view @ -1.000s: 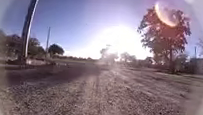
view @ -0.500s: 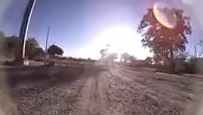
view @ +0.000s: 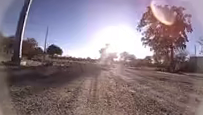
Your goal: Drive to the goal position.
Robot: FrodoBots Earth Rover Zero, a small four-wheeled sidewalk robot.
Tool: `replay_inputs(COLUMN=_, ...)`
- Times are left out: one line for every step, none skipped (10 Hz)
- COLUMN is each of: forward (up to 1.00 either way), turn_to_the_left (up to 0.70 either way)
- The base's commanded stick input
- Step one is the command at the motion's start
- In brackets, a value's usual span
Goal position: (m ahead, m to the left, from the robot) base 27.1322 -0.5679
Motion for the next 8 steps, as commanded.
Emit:
replay_inputs(forward=0.50, turn_to_the_left=0.00)
replay_inputs(forward=0.50, turn_to_the_left=0.00)
replay_inputs(forward=0.50, turn_to_the_left=0.00)
replay_inputs(forward=0.50, turn_to_the_left=0.00)
replay_inputs(forward=0.50, turn_to_the_left=0.00)
replay_inputs(forward=0.50, turn_to_the_left=0.00)
replay_inputs(forward=0.50, turn_to_the_left=0.00)
replay_inputs(forward=0.50, turn_to_the_left=0.00)
